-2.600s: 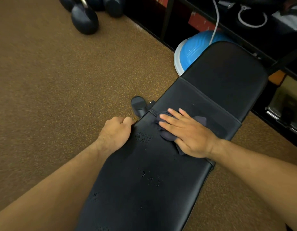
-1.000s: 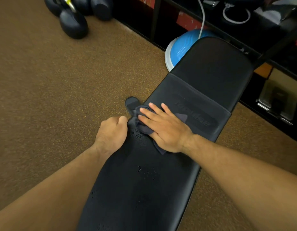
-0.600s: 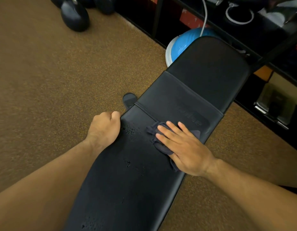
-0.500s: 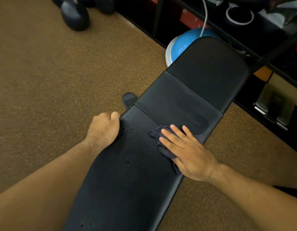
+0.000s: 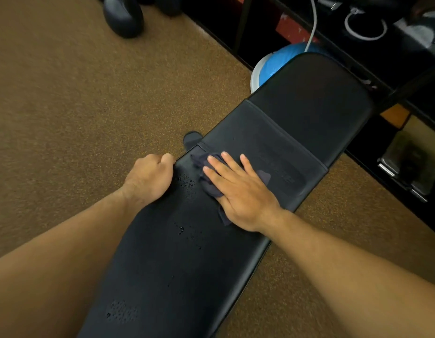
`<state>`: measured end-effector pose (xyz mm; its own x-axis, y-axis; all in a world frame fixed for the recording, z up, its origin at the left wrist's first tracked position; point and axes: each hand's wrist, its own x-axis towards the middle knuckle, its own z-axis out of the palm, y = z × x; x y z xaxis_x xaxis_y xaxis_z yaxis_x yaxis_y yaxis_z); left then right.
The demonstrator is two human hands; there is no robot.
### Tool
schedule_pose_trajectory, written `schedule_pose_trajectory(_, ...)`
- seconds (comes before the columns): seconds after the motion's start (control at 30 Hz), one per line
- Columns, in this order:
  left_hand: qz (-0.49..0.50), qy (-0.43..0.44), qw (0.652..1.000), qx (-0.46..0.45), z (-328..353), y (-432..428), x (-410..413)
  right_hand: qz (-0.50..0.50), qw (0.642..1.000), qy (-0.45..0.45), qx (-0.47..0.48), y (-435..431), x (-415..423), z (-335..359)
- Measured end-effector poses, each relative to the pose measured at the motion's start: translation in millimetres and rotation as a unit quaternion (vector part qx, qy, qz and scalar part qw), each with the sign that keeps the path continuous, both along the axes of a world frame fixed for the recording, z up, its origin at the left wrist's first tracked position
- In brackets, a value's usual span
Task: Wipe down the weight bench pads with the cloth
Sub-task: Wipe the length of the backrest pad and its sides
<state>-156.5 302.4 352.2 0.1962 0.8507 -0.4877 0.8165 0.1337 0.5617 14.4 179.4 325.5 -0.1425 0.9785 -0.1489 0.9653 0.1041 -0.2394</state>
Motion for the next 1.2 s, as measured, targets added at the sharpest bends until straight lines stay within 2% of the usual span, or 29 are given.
schedule_pose_trajectory(0.23, -0.018, 0.010, 1.000, -0.007, 4, -1, 1, -0.037, 0.998, -0.042, 0.002, -84, 12, 0)
schedule_pose_trajectory(0.57, -0.031, 0.001, 1.000, -0.002, -1, -1, -3, -0.054, 0.999, -0.002, -0.001, -12, 5, -4)
schedule_pose_trajectory(0.77, -0.031, -0.001, 1.000, 0.005, 2, -6, -4, -0.124, 0.992, 0.001, 0.025, -77, 7, -11)
schedule_pose_trajectory(0.93, -0.038, -0.009, 0.999, 0.009, 3, -5, -3, -0.268, 0.957, 0.102, 0.046, -133, -28, -23)
schedule_pose_trajectory(1.07, -0.055, -0.019, 0.998, 0.014, 4, -6, -5, -0.345, 0.930, 0.112, 0.051, -109, -31, -21)
schedule_pose_trajectory(1.2, -0.054, -0.028, 0.998, 0.023, -1, -4, -8, -0.457, 0.878, 0.129, 0.065, -79, -34, -15)
